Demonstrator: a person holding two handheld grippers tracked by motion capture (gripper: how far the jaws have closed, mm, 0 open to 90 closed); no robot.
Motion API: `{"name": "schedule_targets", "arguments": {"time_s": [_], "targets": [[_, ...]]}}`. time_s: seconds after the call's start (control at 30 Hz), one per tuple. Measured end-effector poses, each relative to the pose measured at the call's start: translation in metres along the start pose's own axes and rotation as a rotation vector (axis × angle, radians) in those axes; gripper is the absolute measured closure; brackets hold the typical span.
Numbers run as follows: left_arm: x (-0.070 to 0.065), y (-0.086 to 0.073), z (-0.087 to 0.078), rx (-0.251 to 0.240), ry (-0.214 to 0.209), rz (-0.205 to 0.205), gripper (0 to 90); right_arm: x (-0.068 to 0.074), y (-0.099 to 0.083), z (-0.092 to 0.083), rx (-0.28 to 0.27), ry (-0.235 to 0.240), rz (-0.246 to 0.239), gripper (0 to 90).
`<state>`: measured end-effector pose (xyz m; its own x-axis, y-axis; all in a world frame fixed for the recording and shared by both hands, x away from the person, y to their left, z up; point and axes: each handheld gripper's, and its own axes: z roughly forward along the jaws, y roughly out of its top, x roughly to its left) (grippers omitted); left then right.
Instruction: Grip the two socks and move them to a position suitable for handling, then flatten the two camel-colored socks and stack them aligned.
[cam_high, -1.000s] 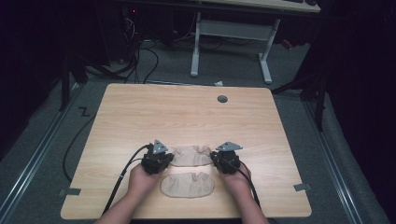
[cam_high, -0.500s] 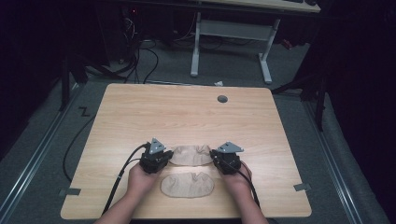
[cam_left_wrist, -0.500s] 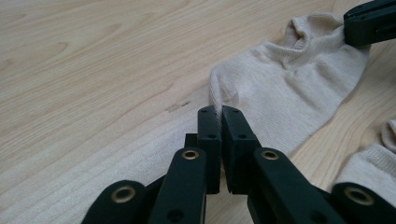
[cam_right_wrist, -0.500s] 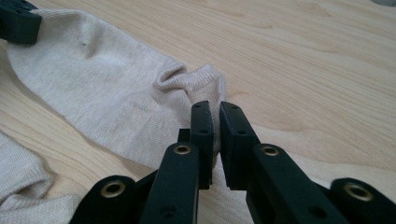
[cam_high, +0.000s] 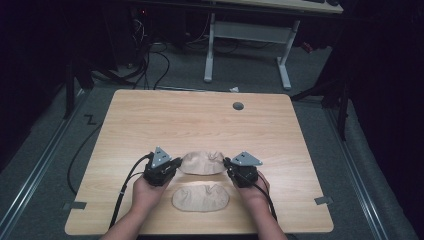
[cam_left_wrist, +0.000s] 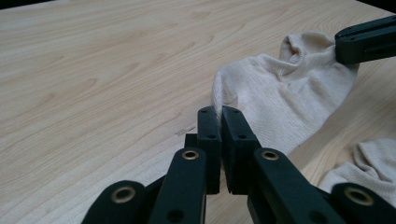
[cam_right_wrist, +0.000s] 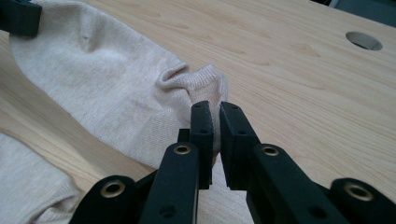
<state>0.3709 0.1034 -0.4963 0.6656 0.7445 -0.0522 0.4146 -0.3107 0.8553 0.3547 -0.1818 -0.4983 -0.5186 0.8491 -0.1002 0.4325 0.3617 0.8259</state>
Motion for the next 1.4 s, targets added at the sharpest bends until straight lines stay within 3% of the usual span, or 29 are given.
{"name": "schedule_targets", "arguments": {"time_s": [0.2,0.3,0.63,0.83,1.03,1.1,1.3,1.4], "targets": [[-0.003,0.001,-0.008,-0.011,-0.008,0.012,86.5,0.003,0.002,-0.007,-0.017,-0.005,-0.005,84.3],[-0.004,0.000,-0.009,-0.012,-0.025,-0.006,86.5,0.006,0.004,-0.012,-0.027,-0.004,-0.026,84.3],[-0.005,0.000,-0.015,-0.014,-0.032,-0.011,86.5,0.007,0.005,-0.019,-0.047,-0.004,-0.039,84.3],[-0.010,0.000,-0.022,-0.011,-0.044,0.005,86.5,0.007,0.003,-0.030,-0.063,-0.005,-0.043,84.3],[-0.019,-0.007,-0.033,0.025,-0.067,0.049,86.5,0.011,-0.005,-0.050,-0.077,0.015,-0.045,84.3],[-0.021,-0.008,-0.038,0.024,-0.076,0.039,86.5,0.012,-0.006,-0.052,-0.076,0.016,-0.047,84.2],[-0.037,-0.009,-0.053,0.025,-0.074,0.064,86.5,0.029,-0.012,-0.069,-0.076,0.032,-0.112,84.3],[-0.042,-0.014,-0.060,0.034,-0.079,0.073,86.6,0.033,-0.017,-0.077,-0.077,0.047,-0.115,84.3]]}}
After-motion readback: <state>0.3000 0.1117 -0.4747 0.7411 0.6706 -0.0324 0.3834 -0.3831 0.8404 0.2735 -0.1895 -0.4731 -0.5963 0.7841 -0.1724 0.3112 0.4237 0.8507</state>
